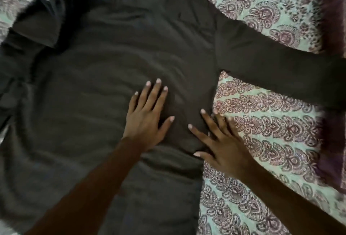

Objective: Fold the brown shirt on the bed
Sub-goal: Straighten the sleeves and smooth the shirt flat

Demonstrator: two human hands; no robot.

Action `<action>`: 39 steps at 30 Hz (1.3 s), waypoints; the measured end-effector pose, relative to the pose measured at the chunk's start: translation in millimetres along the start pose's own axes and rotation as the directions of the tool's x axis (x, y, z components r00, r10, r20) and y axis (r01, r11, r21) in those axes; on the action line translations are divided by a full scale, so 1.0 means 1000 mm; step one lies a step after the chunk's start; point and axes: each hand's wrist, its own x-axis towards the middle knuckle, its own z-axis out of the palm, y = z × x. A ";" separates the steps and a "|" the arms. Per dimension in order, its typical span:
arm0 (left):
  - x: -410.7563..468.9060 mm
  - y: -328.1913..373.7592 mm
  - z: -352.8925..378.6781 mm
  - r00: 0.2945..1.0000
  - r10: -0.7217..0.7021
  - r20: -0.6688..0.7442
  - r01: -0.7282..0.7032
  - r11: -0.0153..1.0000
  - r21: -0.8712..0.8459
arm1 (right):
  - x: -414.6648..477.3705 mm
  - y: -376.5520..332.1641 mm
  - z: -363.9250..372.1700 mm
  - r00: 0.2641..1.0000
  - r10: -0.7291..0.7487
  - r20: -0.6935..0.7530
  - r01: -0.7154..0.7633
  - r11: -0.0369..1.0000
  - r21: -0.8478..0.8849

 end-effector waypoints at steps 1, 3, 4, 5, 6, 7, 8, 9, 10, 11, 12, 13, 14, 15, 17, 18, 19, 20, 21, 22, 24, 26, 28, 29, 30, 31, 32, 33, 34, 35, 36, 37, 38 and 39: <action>-0.010 0.000 0.007 0.999 0.032 0.024 -0.032 0.999 0.026 | 0.004 -0.001 -0.003 0.999 0.028 -0.016 -0.027 0.999 0.027; -0.045 0.006 0.019 0.995 0.081 0.054 -0.083 0.995 0.046 | 0.028 -0.003 -0.014 0.988 0.119 -0.097 -0.110 0.990 0.093; -0.067 0.009 0.023 0.993 0.097 0.070 -0.100 0.994 0.040 | 0.046 -0.004 -0.020 0.974 0.172 -0.148 -0.155 0.981 0.120; -0.090 0.011 0.028 0.990 0.114 0.086 -0.117 0.992 0.036 | 0.069 -0.004 -0.025 0.958 0.217 -0.189 -0.192 0.971 0.141; -0.113 0.014 0.033 0.985 0.141 0.099 -0.145 0.989 0.036 | 0.091 -0.004 -0.029 0.945 0.251 -0.211 -0.220 0.962 0.161; -0.135 0.016 0.038 0.979 0.173 0.110 -0.178 0.983 0.038 | 0.113 -0.006 -0.032 0.939 0.272 -0.211 -0.238 0.955 0.175; -0.155 0.016 0.043 0.971 0.207 0.117 -0.212 0.977 0.036 | 0.131 -0.011 -0.034 0.940 0.283 -0.189 -0.251 0.952 0.176; -0.172 0.016 0.046 0.963 0.238 0.123 -0.243 0.970 0.027 | 0.144 -0.016 -0.033 0.944 0.289 -0.159 -0.263 0.950 0.169; -0.184 0.015 0.048 0.956 0.263 0.127 -0.266 0.964 0.009 | 0.151 -0.024 -0.030 0.947 0.290 -0.136 -0.267 0.950 0.163; -0.192 0.012 0.047 0.953 0.279 0.120 -0.279 0.960 -0.020 | 0.149 -0.032 -0.025 0.948 0.291 -0.127 -0.270 0.949 0.160; -0.194 0.010 0.044 0.955 0.279 0.097 -0.275 0.960 -0.049 | 0.140 -0.041 -0.018 0.947 0.292 -0.133 -0.270 0.949 0.161; -0.192 0.005 0.040 0.966 0.251 0.067 -0.245 0.966 -0.085 | 0.124 -0.051 -0.011 0.946 0.288 -0.151 -0.264 0.951 0.161; -0.185 0.001 0.034 0.979 0.199 0.031 -0.194 0.973 -0.120 | 0.102 -0.061 -0.004 0.945 0.284 -0.162 -0.259 0.953 0.157; -0.173 -0.005 0.027 0.991 0.136 -0.006 -0.136 0.980 -0.145 | 0.076 -0.070 0.004 0.947 0.281 -0.153 -0.259 0.954 0.149; -0.144 -0.020 0.012 0.998 0.035 -0.059 -0.043 0.991 -0.126 | 0.016 -0.093 0.018 0.954 0.284 -0.096 -0.272 0.955 0.121; -0.132 -0.030 0.007 0.998 0.015 -0.054 -0.020 0.995 -0.094 | -0.014 -0.105 0.025 0.953 0.297 -0.059 -0.289 0.951 0.106; -0.126 -0.039 0.005 1.000 0.010 -0.026 -0.012 0.998 -0.062 | -0.042 -0.119 0.030 0.948 0.319 -0.021 -0.315 0.944 0.096; -0.125 -0.046 0.007 1.000 0.021 0.010 -0.021 0.999 -0.031 | -0.066 -0.130 0.035 0.938 0.346 0.018 -0.346 0.934 0.093; -0.133 -0.052 0.010 0.998 0.048 0.047 -0.048 0.999 0.001 | -0.085 -0.141 0.038 0.925 0.377 0.053 -0.381 0.919 0.101; -0.148 -0.056 0.016 0.993 0.081 0.082 -0.084 0.996 0.030 | -0.098 -0.152 0.039 0.908 0.412 0.081 -0.419 0.900 0.121; -0.190 -0.060 0.027 0.977 0.156 0.145 -0.167 0.984 0.067 | -0.106 -0.170 0.036 0.859 0.503 0.099 -0.512 0.843 0.165; -0.233 -0.064 0.035 0.959 0.214 0.186 -0.228 0.972 0.059 | -0.094 -0.186 0.029 0.815 0.576 0.061 -0.575 0.793 0.204; -0.266 -0.068 0.040 0.940 0.263 0.218 -0.278 0.960 0.038 | -0.068 -0.201 0.022 0.806 0.592 -0.016 -0.569 0.781 0.258; -0.278 -0.070 0.041 0.929 0.286 0.233 -0.301 0.953 0.028 | -0.052 -0.208 0.020 0.812 0.582 -0.046 -0.549 0.789 0.276; -0.285 -0.072 0.041 0.920 0.309 0.242 -0.321 0.947 0.012 | -0.034 -0.214 0.021 0.824 0.563 -0.063 -0.525 0.801 0.287; -0.289 -0.075 0.039 0.911 0.331 0.244 -0.339 0.941 -0.012 | -0.019 -0.222 0.024 0.835 0.545 -0.073 -0.505 0.812 0.293; -0.289 -0.079 0.036 0.907 0.348 0.238 -0.350 0.936 -0.038 | -0.008 -0.230 0.027 0.841 0.536 -0.078 -0.493 0.817 0.299; -0.287 -0.083 0.032 0.910 0.350 0.221 -0.345 0.937 -0.064 | -0.003 -0.238 0.032 0.839 0.538 -0.076 -0.496 0.816 0.298; -0.281 -0.088 0.027 0.923 0.332 0.194 -0.321 0.943 -0.087 | -0.005 -0.245 0.038 0.828 0.556 -0.073 -0.516 0.806 0.291; -0.272 -0.094 0.022 0.942 0.290 0.168 -0.275 0.956 -0.107 | -0.014 -0.251 0.044 0.808 0.585 -0.064 -0.547 0.787 0.286; -0.261 -0.101 0.016 0.961 0.234 0.145 -0.220 0.970 -0.106 | -0.029 -0.257 0.050 0.781 0.622 -0.057 -0.585 0.759 0.285; -0.249 -0.108 0.011 0.975 0.183 0.127 -0.174 0.981 -0.081 | -0.048 -0.263 0.055 0.749 0.661 -0.048 -0.623 0.726 0.291; -0.239 -0.118 0.007 0.983 0.141 0.121 -0.136 0.990 -0.046 | -0.070 -0.270 0.059 0.718 0.696 -0.032 -0.658 0.692 0.297; -0.232 -0.129 0.004 0.987 0.106 0.124 -0.105 0.994 -0.015 | -0.092 -0.277 0.063 0.689 0.725 -0.009 -0.689 0.659 0.302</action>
